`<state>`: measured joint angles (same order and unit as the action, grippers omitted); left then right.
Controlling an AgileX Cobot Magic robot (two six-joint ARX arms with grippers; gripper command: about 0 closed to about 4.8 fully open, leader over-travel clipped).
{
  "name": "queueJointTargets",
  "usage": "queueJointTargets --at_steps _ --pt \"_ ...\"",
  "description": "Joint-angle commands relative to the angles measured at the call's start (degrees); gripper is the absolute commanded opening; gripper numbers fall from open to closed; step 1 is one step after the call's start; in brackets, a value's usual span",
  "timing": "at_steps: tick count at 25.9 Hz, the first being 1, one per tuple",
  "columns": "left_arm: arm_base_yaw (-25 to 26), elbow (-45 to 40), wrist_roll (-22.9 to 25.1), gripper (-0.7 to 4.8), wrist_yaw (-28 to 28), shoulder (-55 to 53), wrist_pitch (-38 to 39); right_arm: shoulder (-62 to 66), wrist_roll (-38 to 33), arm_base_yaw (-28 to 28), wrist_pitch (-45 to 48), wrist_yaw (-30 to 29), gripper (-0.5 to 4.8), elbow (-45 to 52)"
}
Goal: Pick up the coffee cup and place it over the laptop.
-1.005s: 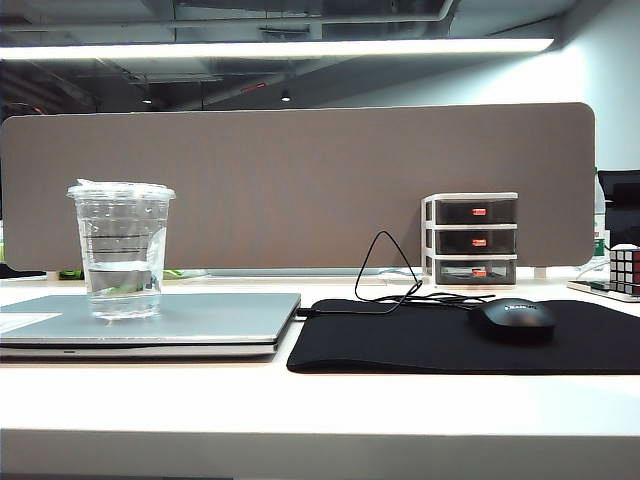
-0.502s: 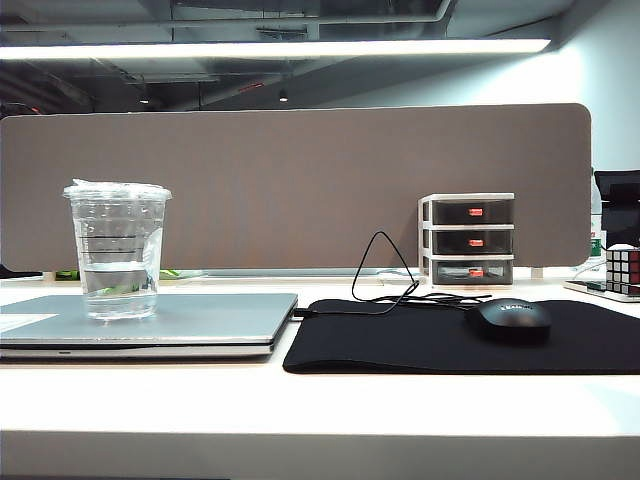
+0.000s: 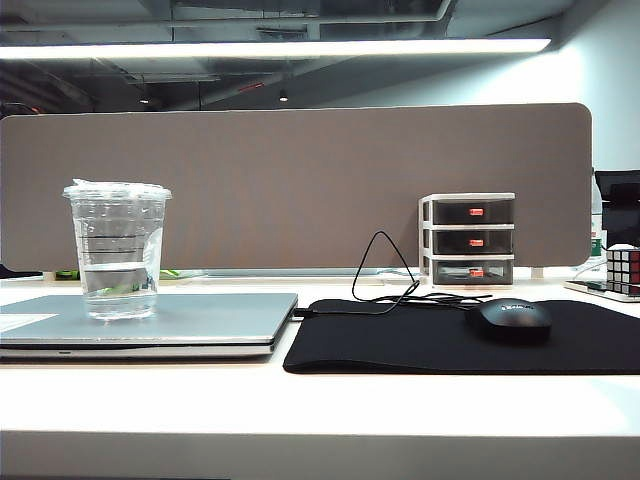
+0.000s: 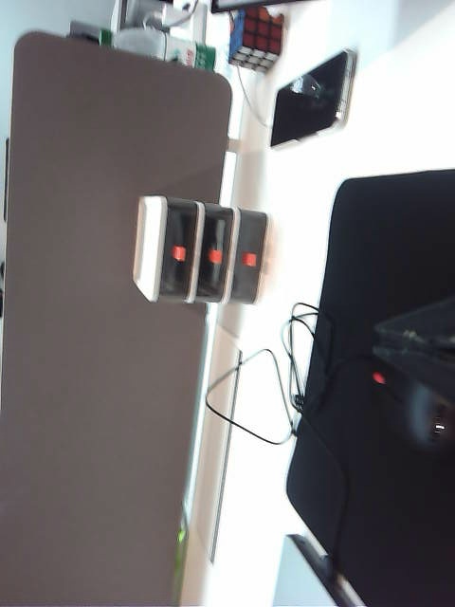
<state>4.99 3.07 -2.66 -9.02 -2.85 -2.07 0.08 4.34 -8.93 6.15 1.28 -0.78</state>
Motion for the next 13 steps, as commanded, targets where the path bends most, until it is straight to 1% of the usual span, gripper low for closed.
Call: queueJointTargets --at_steps 1,6,7,8,10,11,13 --pt "0.1 0.0 -1.0 0.22 -0.4 0.0 0.1 -0.1 0.3 0.1 -0.3 -0.2 -0.05 0.7" --pt "0.1 0.0 -1.0 0.22 -0.5 0.0 0.7 -0.1 5.1 0.4 0.5 -1.0 -0.05 0.7" --pt "0.0 0.0 -1.0 0.22 -0.4 0.0 0.9 -0.1 5.2 0.8 0.5 -1.0 -0.05 0.7" --pt "0.1 -0.1 -1.0 0.22 -0.4 0.0 0.9 -0.1 5.2 1.4 0.5 -1.0 -0.05 0.7" --pt "0.1 -0.1 -0.9 0.22 -0.4 0.0 0.9 -0.1 5.0 5.0 0.6 -2.6 -0.05 0.7" --pt "0.1 -0.1 -0.9 0.22 -0.4 0.0 0.9 -0.1 4.7 6.1 0.8 -3.9 -0.05 0.7" --pt "0.1 -0.1 -0.9 0.22 -0.4 0.0 0.9 -0.1 4.7 7.3 1.0 -4.2 -0.05 0.7"
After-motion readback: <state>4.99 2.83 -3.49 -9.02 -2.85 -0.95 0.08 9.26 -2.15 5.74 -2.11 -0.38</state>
